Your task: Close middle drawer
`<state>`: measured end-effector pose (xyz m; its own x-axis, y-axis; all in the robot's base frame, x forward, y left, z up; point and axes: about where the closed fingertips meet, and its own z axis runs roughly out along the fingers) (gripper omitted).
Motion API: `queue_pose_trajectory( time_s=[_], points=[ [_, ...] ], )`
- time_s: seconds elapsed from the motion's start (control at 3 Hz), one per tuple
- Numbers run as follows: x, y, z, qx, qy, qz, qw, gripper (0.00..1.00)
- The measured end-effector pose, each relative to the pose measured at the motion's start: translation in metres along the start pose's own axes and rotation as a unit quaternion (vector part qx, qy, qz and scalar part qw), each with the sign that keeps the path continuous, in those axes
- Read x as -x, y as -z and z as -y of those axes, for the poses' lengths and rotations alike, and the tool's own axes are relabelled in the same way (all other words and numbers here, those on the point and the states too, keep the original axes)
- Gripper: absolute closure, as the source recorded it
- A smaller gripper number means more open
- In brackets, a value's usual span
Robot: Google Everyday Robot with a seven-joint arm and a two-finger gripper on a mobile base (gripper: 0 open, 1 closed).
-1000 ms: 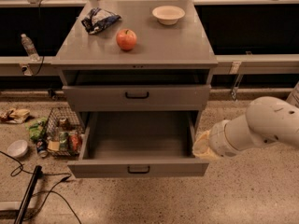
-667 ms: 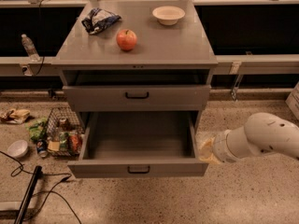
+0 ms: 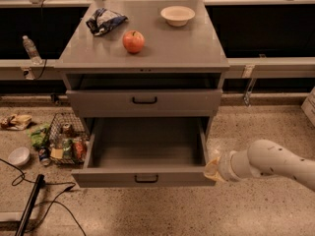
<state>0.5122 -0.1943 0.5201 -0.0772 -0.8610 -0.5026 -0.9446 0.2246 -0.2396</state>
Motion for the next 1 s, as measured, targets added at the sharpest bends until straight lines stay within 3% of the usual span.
queue_pose_trajectory(
  time_s=[0.33, 1.0],
  points=[
    [-0.023, -0.031, -0.012, 0.001, -0.009, -0.001, 1.0000, 1.00],
    [-0.027, -0.047, -0.017, 0.000, -0.027, 0.012, 0.9996, 1.00]
  ],
)
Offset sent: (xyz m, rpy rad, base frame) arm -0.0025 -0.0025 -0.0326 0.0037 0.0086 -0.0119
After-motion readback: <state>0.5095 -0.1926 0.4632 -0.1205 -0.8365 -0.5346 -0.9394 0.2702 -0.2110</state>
